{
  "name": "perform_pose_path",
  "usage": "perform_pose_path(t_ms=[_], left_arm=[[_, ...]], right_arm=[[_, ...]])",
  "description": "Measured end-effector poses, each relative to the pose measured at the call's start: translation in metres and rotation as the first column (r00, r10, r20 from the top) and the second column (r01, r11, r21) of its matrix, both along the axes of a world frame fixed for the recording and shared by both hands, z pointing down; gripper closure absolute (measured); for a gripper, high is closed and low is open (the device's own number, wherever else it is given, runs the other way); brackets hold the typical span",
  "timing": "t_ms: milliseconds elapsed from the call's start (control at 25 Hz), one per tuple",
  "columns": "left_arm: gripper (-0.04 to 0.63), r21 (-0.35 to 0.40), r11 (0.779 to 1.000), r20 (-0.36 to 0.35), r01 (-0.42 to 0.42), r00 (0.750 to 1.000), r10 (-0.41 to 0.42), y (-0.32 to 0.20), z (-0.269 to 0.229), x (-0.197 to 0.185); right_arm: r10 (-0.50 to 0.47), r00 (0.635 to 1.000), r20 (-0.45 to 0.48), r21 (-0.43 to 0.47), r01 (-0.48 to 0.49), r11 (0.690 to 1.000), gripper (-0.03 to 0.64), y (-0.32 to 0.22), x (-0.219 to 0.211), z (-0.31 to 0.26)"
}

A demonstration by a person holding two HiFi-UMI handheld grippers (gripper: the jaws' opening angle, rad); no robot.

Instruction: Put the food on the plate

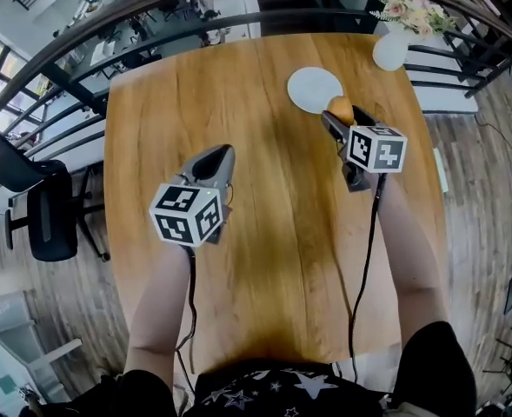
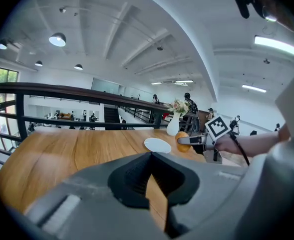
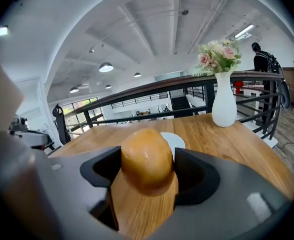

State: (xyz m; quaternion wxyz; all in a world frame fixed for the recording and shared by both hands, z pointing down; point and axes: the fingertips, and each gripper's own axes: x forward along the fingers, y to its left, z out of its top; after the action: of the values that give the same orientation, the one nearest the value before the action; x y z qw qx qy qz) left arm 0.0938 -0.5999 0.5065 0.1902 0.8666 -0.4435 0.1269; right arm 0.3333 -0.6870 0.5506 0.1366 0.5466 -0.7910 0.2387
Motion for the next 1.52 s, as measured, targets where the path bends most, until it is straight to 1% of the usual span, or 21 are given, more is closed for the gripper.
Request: perform_pose_path(t_ms=[120, 280, 440, 560, 720, 1000, 1200, 1400, 1520], left_arm=[[0.594, -0.012, 1.0, 0.005, 0.004, 1.0, -0.004, -0.018, 0.014, -0.001], [0.594, -0.016, 1.0, 0.006, 0.005, 1.0, -0.005, -0.035, 0.026, 0.0], [0.594, -0.016, 1.0, 0.015, 0.005, 1.0, -0.005, -0.054, 0.037, 0.003], [0.594, -0.02, 1.0, 0.009, -0.002, 1.0, 0.002, -0.06, 0.042, 0.002], [0.594, -0.026, 0.999, -0.015, -0.021, 1.0, 0.02, -0.061, 0.044, 0.001], [0.594, -0.033, 0.999, -0.017, -0.014, 1.0, 0.014, -0.061, 0.049, -0.006], [0.594, -0.046, 0.999, -0.026, -0.017, 1.0, 0.015, -0.057, 0.054, -0.008], [0.594, -0.05, 0.999, -0.033, -0.004, 0.999, 0.002, -0.057, 0.055, -0.012], [0.594, -0.056, 0.998, -0.039, 0.0, 0.999, -0.002, -0.056, 0.056, -0.014]], right_arm=[[-0.009, 0.999, -0.039, -0.01, 0.009, 1.0, 0.282, -0.028, 0.001, 0.009], [-0.024, 0.999, -0.045, -0.019, 0.023, 1.0, 0.282, -0.058, -0.001, 0.017], [-0.04, 0.991, -0.126, -0.045, 0.035, 0.998, 0.282, -0.089, 0.003, 0.035], [-0.055, 0.987, -0.149, -0.087, 0.043, 0.995, 0.282, -0.103, 0.002, 0.046], [-0.086, 0.977, -0.196, -0.115, 0.064, 0.991, 0.281, -0.115, -0.005, 0.054], [-0.104, 0.956, -0.273, -0.136, 0.069, 0.988, 0.281, -0.128, -0.013, 0.057], [-0.13, 0.931, -0.34, -0.143, 0.086, 0.986, 0.281, -0.136, -0.02, 0.061], [-0.123, 0.92, -0.371, -0.147, 0.072, 0.987, 0.281, -0.141, -0.023, 0.062], [-0.137, 0.907, -0.399, -0.156, 0.08, 0.984, 0.277, -0.14, -0.023, 0.064]])
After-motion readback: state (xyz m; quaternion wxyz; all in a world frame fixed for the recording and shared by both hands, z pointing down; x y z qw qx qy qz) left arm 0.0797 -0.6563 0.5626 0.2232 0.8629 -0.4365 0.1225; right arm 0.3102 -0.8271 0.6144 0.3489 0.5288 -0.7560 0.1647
